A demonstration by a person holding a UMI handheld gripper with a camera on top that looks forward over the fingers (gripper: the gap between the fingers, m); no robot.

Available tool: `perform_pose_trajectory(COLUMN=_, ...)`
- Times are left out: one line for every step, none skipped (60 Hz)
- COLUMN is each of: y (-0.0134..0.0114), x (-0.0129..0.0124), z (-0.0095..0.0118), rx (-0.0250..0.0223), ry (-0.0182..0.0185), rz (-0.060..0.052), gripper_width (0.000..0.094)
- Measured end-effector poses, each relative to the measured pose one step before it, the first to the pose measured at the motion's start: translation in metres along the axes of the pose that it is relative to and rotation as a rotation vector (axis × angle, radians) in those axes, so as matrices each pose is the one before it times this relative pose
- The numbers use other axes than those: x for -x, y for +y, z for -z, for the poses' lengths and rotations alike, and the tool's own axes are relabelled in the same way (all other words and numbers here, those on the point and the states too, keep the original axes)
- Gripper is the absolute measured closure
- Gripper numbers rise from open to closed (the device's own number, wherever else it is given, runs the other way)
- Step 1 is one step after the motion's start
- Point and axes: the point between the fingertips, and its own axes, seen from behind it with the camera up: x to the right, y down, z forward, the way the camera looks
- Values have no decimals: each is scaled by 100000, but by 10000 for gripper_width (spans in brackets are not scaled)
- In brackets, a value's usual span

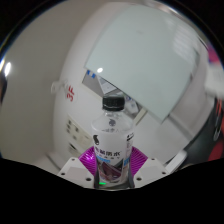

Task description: Pour water

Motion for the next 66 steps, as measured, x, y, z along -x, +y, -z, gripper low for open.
perform_pose_trajectory(y=-806, x=-399, z=271, rx=-228, ry=2177, rz=7128, gripper_width=556)
perform_pose_trajectory(y=-758, x=-629, z=210, rx=-312, ry=2664, rz=7081, gripper_width=558)
perform_pose_trajectory(y=-656, x=-686, z=305, rx=-298, ry=2822, rz=6859, gripper_width=557)
perform_pose_trajectory(y=-588, x=-805, z=231, rx=-53, ry=2803, rz=6538, gripper_width=558)
perform_pose_trajectory(y=-430, x=-944, z=211, rx=133, ry=2893, rz=6251, gripper_width=558)
perform_pose_trajectory(y=29, x=-1112, z=999, rx=-582, ry=2643, rz=6150, gripper_width=558)
perform_pose_trajectory(y=-524, x=-1019, z=-655, rx=1118, ry=3346, rz=5362, gripper_width=559)
perform_pose_trajectory(y=-211, x=-1355, z=900, rx=-972, ry=2666, rz=5416, gripper_width=556)
perform_pose_trajectory(y=-543, x=-722, z=-659, rx=614, ry=3298, rz=4619, gripper_width=557)
perform_pose_trajectory(y=81, x=-1096, z=-76, rx=253, ry=2619, rz=4269, gripper_width=558)
perform_pose_trajectory(y=306, x=-992, z=-45, rx=690, ry=2379, rz=3864, gripper_width=557)
perform_pose_trajectory(y=459, x=-970, z=22, rx=1299, ry=2230, rz=3554, gripper_width=558)
perform_pose_trajectory(y=524, x=-918, z=44, rx=1490, ry=2344, rz=3242, gripper_width=558)
perform_pose_trajectory(y=697, x=-995, z=-10, rx=1438, ry=2638, rz=3181, gripper_width=558)
perform_pose_trajectory(y=1003, x=-1496, z=189, rx=1078, ry=2254, rz=3186, gripper_width=558)
perform_pose_trajectory(y=864, x=-386, z=94, rx=2109, ry=2108, rz=2606, gripper_width=559)
perform_pose_trajectory(y=955, x=-705, z=-194, rx=1986, ry=1571, rz=2376, gripper_width=558)
perform_pose_trajectory(y=1012, x=-670, z=-164, rx=1996, ry=1553, rz=2286, gripper_width=560)
perform_pose_trajectory(y=935, x=-555, z=-98, rx=1907, ry=1526, rz=1937, gripper_width=562)
perform_pose_trajectory(y=983, x=-447, z=-158, rx=2004, ry=1268, rz=1609, gripper_width=561)
perform_pose_trajectory(y=1484, x=-995, z=-353, rx=1381, ry=687, rz=1316, gripper_width=557)
perform_pose_trajectory(y=950, x=-202, z=-58, rx=1678, ry=870, rz=834, gripper_width=558)
perform_pose_trajectory(y=931, x=-337, z=-191, rx=1516, ry=695, rz=626, gripper_width=561)
perform_pose_trajectory(y=924, x=-233, z=-175, rx=1639, ry=504, rz=440, gripper_width=556)
perform_pose_trajectory(y=897, x=-118, z=-171, rx=1751, ry=208, rz=191, gripper_width=558)
perform_pose_trajectory(y=862, x=-24, z=-157, rx=1728, ry=85, rz=165, gripper_width=559)
perform_pose_trajectory(y=788, x=-58, z=-115, rx=1524, ry=286, rz=193, gripper_width=558)
perform_pose_trajectory(y=704, x=-109, z=-120, rx=1180, ry=600, rz=414, gripper_width=562)
perform_pose_trajectory(y=711, x=-44, z=-129, rx=1090, ry=431, rz=675, gripper_width=561)
perform_pose_trajectory(y=1144, x=-915, z=-859, rx=797, ry=-725, rz=933, gripper_width=561)
perform_pose_trajectory(y=808, x=61, z=-164, rx=812, ry=11, rz=620, gripper_width=560)
perform_pose_trajectory(y=657, x=16, z=-175, rx=812, ry=31, rz=603, gripper_width=561)
perform_pose_trajectory(y=596, x=-49, z=-170, rx=720, ry=320, rz=570, gripper_width=558)
perform_pose_trajectory(y=554, x=-36, z=-149, rx=723, ry=217, rz=450, gripper_width=560)
perform_pose_trajectory(y=536, x=3, z=-153, rx=727, ry=-124, rz=267, gripper_width=557)
perform_pose_trajectory(y=521, x=45, z=-177, rx=663, ry=-406, rz=104, gripper_width=555)
perform_pose_trajectory(y=478, x=51, z=-137, rx=599, ry=-445, rz=-44, gripper_width=556)
perform_pose_trajectory(y=302, x=-80, z=-190, rx=869, ry=-448, rz=-272, gripper_width=558)
perform_pose_trajectory(y=617, x=130, z=103, rx=775, ry=26, rz=-371, gripper_width=559)
perform_pose_trajectory(y=507, x=-17, z=-82, rx=767, ry=58, rz=-308, gripper_width=555)
perform_pose_trajectory(y=386, x=-9, z=41, rx=422, ry=118, rz=-49, gripper_width=539)
perform_pose_trajectory(y=-478, x=-38, z=8, rx=-3202, ry=231, rz=-175, gripper_width=552)
perform_pose_trajectory(y=207, x=-136, z=25, rx=92, ry=545, rz=-55, gripper_width=540)
perform_pose_trajectory(y=8, x=-121, z=-93, rx=167, ry=-40, rz=-29, gripper_width=550)
perform_pose_trajectory(y=-1, x=47, z=70, rx=-592, ry=14, rz=-1, gripper_width=546)
perform_pose_trajectory(y=144, x=-5, z=93, rx=142, ry=257, rz=233, gripper_width=520)
perform_pose_trajectory(y=-14, x=56, z=90, rx=-412, ry=172, rz=32, gripper_width=505)
perform_pose_trajectory(y=-5, x=28, z=50, rx=-327, ry=253, rz=73, gripper_width=487)
perform_pose_trajectory(y=4, x=37, z=56, rx=-114, ry=203, rz=23, gripper_width=465)
perform_pose_trajectory(y=-31, x=16, z=50, rx=-170, ry=135, rz=-91, gripper_width=447)
perform_pose_trajectory(y=-2, x=-25, z=39, rx=54, ry=162, rz=-126, gripper_width=427)
perform_pose_trajectory(y=25, x=-12, z=64, rx=353, ry=126, rz=-205, gripper_width=412)
perform_pose_trajectory(y=43, x=-23, z=66, rx=521, ry=87, rz=-175, gripper_width=404)
perform_pose_trajectory(y=93, x=-19, z=29, rx=887, ry=65, rz=-108, gripper_width=384)
perform_pose_trajectory(y=208, x=-16, z=23, rx=1375, ry=66, rz=-148, gripper_width=356)
perform_pose_trajectory(y=229, x=-5, z=27, rx=1419, ry=-52, rz=-64, gripper_width=289)
perform_pose_trajectory(y=225, x=41, z=72, rx=1416, ry=-222, rz=-48, gripper_width=222)
perform_pose_trajectory(y=215, x=94, z=93, rx=1262, ry=-447, rz=-69, gripper_width=155)
perform_pose_trajectory(y=169, x=82, z=24, rx=1013, ry=-700, rz=-133, gripper_width=87)
perform_pose_trajectory(y=191, x=163, z=202, rx=1153, ry=-482, rz=-196, gripper_width=82)
perform_pose_trajectory(y=152, x=-16, z=240, rx=949, ry=204, rz=-223, gripper_width=109)
perform_pose_trajectory(y=107, x=-84, z=296, rx=697, ry=567, rz=-333, gripper_width=120)
perform_pose_trajectory(y=57, x=-115, z=314, rx=475, ry=848, rz=-322, gripper_width=111)
perform_pose_trajectory(y=52, x=-127, z=353, rx=390, ry=906, rz=-283, gripper_width=95)
perform_pose_trajectory(y=33, x=-117, z=397, rx=301, ry=865, rz=-198, gripper_width=81)
perform_pose_trajectory(y=90, x=-36, z=463, rx=305, ry=578, rz=-57, gripper_width=81)
